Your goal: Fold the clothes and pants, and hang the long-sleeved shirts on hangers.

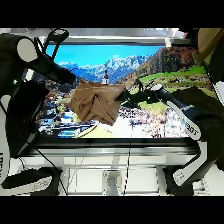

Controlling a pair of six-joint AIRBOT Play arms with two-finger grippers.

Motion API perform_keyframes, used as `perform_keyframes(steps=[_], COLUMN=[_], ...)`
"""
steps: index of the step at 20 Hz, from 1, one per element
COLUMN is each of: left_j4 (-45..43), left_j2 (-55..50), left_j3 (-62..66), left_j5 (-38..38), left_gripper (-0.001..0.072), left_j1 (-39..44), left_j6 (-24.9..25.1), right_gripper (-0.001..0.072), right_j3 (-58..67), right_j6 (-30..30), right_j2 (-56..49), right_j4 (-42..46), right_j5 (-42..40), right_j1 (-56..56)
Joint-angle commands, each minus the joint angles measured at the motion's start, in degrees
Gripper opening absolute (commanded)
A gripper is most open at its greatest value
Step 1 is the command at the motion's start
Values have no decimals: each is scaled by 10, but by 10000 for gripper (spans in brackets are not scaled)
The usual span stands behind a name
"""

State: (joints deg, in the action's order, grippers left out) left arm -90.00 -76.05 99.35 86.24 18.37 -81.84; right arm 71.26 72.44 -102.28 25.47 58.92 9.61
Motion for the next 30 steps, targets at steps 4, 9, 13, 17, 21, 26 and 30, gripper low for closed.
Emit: perform_keyframes(steps=[4, 9, 13, 17, 21, 26, 30], left_j4=[0, 0, 0, 0, 0, 0, 0], left_j2=[0, 0, 0, 0, 0, 0, 0], left_j3=[0, 0, 0, 0, 0, 0, -1], left_j5=[0, -1, -1, -1, -1, 0, 0], left_gripper=[11, 11, 11, 11, 11, 11, 11], left_j1=[0, 0, 0, 0, 0, 0, 0], left_j6=[0, 0, 0, 0, 0, 0, 0], right_gripper=[700, 700, 700, 699, 696, 692, 654], right_j3=[35, 68, 81, 110, 137, 141, 151], right_j6=[25, 47, 50, 48, 46, 48, 14], right_j2=[18, -17, -51, -71, -77, -115, -120], right_j4=[26, 47, 45, 41, 46, 41, 26], right_j5=[-36, -47, -49, -46, -55, -28, -18], right_j1=[-22, -21, -21, -21, -14, 20, 57])
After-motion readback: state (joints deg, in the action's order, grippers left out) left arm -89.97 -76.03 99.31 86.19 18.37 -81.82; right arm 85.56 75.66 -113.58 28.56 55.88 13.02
